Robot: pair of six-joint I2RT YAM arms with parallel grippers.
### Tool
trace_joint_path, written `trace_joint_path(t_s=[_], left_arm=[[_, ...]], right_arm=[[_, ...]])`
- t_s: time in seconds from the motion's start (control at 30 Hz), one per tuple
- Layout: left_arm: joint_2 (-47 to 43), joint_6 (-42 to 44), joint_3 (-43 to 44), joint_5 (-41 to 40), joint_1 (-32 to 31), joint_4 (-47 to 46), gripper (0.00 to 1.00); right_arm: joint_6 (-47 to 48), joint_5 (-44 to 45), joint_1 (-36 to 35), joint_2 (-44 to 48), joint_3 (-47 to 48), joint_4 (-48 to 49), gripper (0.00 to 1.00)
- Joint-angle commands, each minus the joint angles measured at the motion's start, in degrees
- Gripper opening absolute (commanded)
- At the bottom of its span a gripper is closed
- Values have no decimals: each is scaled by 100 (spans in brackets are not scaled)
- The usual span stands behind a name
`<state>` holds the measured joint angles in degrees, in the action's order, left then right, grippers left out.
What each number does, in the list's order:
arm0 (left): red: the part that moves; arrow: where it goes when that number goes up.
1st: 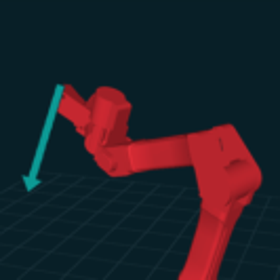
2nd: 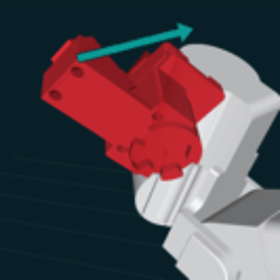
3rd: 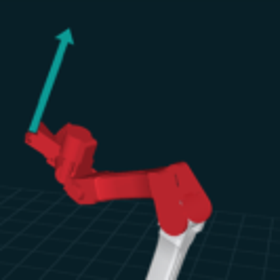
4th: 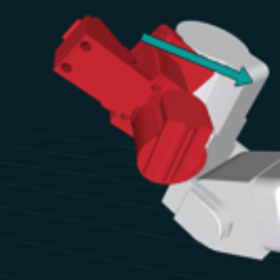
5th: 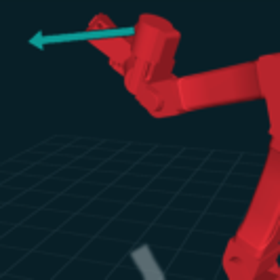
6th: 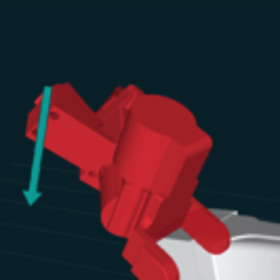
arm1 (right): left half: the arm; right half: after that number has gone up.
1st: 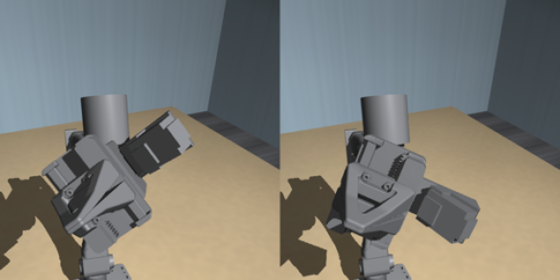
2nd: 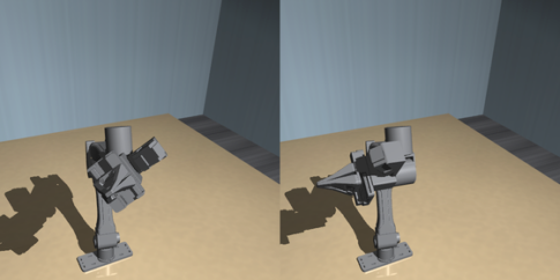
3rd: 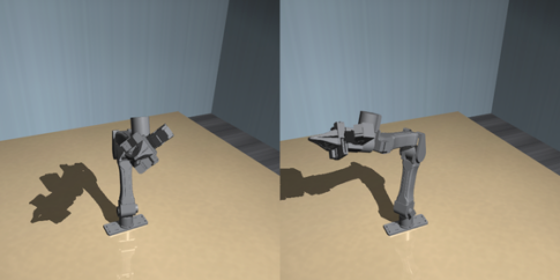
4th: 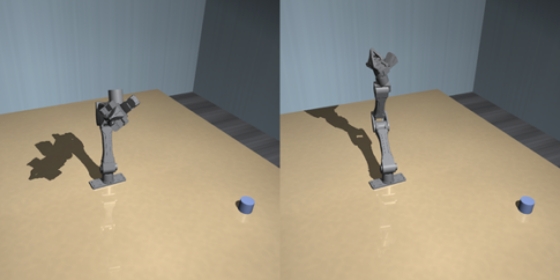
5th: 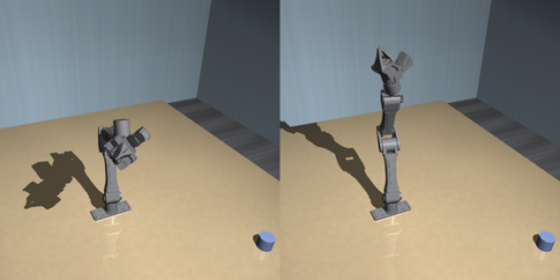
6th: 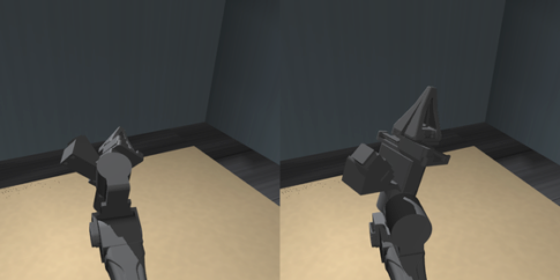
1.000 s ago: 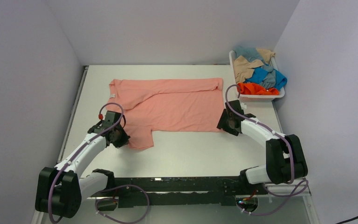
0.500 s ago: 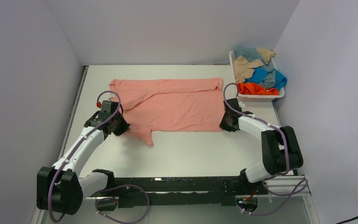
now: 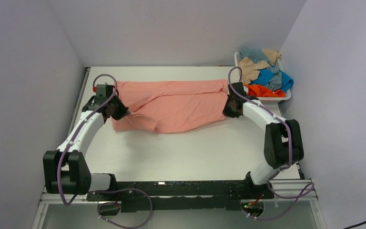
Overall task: Fold and stack the t-shirts
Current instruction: Fold the other side of the tshirt into a rectangle
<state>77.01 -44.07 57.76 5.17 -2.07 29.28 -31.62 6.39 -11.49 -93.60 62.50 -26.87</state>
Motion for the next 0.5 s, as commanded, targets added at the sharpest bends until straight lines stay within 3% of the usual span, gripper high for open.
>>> trace_joint_path(t_s=[0.0, 0.47], left_arm=[[432, 226, 734, 242, 162, -370, 0], [1971, 1028, 2779, 25, 462, -389, 0]], right_arm=[[176, -199, 185, -505, 835, -477, 0], [299, -398, 427, -1956, 2895, -1106, 0]])
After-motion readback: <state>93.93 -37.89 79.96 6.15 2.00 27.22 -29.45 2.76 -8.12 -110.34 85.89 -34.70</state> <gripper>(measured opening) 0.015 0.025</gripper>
